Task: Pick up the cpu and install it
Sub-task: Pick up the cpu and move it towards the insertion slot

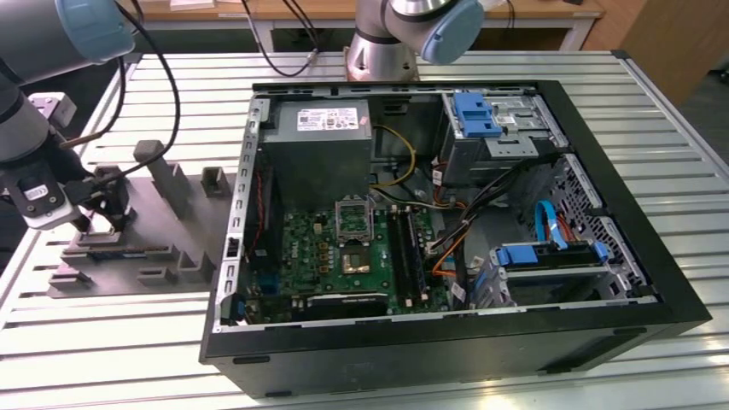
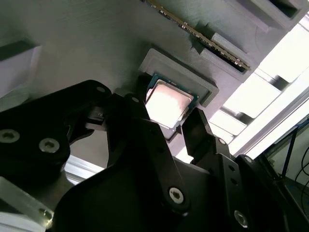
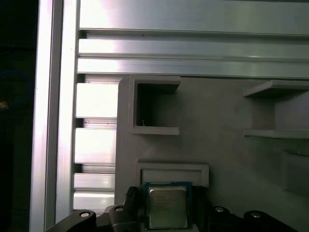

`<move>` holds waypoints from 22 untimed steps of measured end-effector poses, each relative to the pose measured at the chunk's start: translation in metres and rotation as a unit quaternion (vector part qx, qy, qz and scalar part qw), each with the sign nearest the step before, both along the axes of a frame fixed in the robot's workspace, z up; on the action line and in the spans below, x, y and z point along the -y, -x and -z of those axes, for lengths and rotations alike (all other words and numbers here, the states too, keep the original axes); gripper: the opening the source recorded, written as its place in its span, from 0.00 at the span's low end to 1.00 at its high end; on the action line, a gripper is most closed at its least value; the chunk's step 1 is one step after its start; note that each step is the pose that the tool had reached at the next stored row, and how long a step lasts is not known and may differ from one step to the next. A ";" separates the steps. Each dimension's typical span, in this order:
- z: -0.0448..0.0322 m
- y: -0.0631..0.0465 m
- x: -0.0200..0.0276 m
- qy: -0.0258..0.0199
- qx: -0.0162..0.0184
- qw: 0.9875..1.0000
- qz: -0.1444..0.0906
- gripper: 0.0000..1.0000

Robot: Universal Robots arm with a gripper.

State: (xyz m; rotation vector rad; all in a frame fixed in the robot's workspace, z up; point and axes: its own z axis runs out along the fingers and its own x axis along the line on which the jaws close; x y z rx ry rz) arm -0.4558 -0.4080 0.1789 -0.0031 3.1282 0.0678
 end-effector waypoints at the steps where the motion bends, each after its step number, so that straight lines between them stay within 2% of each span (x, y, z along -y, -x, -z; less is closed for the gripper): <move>1: -0.0006 0.000 0.0000 0.000 0.000 1.000 0.000 0.57; 5: -0.0045 0.000 0.0000 0.000 0.000 1.000 0.000 0.57; 14: -0.0044 0.000 0.0000 0.000 0.000 1.000 0.000 0.57; 15: -0.0044 0.000 0.0000 0.000 0.000 1.000 0.000 0.55; 16: -0.0044 0.000 0.0000 0.000 0.000 1.000 0.000 0.48; 22: -0.0043 0.000 0.0000 0.000 0.000 1.000 0.000 0.47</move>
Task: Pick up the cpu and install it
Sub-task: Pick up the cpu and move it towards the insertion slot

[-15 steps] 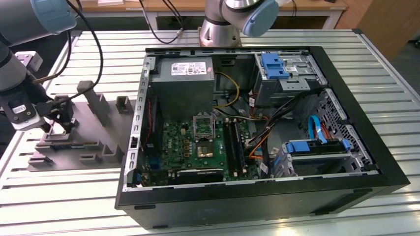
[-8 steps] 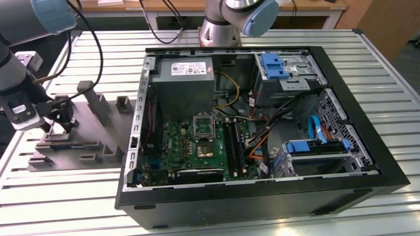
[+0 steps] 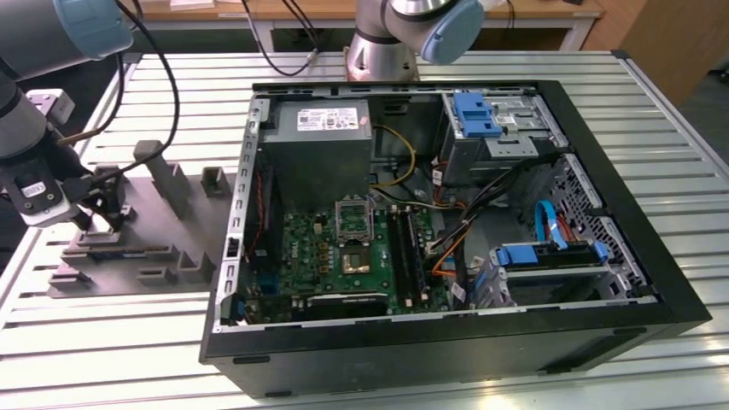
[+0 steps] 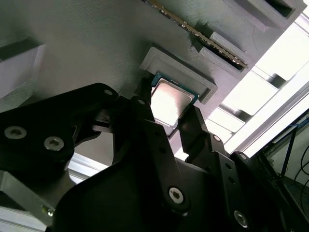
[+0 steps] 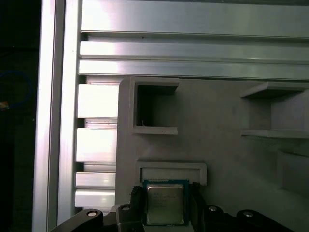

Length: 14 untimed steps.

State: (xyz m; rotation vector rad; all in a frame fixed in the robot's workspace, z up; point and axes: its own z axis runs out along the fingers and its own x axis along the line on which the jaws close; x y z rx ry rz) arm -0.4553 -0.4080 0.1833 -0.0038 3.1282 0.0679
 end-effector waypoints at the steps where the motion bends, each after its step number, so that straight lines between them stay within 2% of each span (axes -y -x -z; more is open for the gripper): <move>1: -0.0001 0.000 0.0000 0.000 0.000 1.000 0.000 0.47; 5: -0.0030 0.000 0.0000 0.000 0.000 1.000 0.000 0.47; 14: -0.0169 0.000 0.0000 0.000 0.000 1.000 0.000 0.47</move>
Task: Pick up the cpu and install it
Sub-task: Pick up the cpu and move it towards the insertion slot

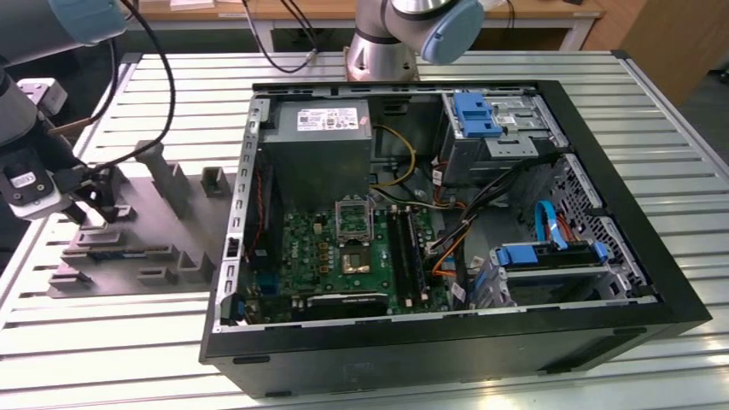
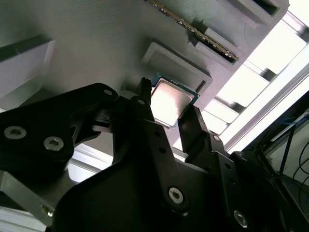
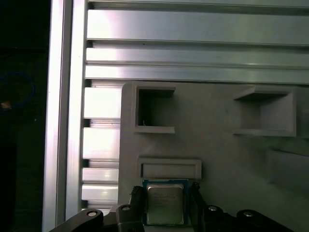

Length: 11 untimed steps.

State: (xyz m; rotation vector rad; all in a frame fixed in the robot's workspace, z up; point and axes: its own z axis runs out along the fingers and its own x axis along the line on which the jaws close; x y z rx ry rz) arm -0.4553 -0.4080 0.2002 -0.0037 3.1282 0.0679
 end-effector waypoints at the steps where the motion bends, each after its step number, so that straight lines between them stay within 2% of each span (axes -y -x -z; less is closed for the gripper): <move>1: -0.0013 0.000 0.0000 0.000 0.000 1.000 0.000 0.47; 11: -0.0027 0.000 0.0000 0.000 0.000 1.000 0.000 0.47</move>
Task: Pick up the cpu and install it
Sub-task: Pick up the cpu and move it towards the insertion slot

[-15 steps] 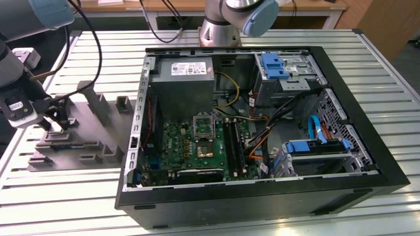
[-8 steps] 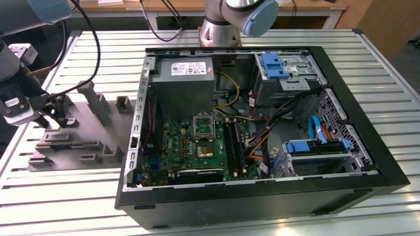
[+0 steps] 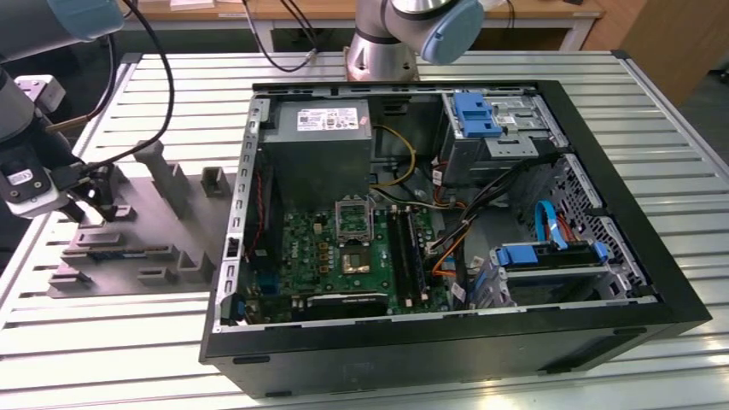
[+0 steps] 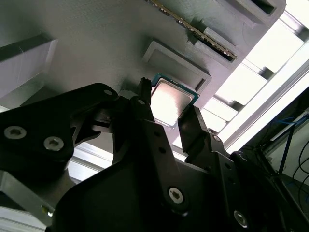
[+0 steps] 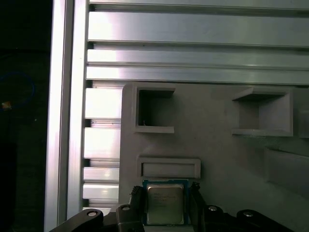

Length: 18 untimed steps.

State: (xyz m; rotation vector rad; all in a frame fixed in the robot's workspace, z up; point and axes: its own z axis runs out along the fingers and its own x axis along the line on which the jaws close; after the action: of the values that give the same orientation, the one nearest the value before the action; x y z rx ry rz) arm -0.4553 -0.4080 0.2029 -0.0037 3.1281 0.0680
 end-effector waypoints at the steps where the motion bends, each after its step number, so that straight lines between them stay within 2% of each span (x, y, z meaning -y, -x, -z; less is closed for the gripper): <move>1: -0.0001 0.000 0.0000 0.000 0.000 1.000 0.000 0.47; 18: -0.0143 0.000 0.0000 0.000 0.000 1.000 0.000 0.47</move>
State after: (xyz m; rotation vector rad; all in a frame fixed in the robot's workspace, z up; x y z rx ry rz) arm -0.4553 -0.4080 0.2172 -0.0038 3.1281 0.0680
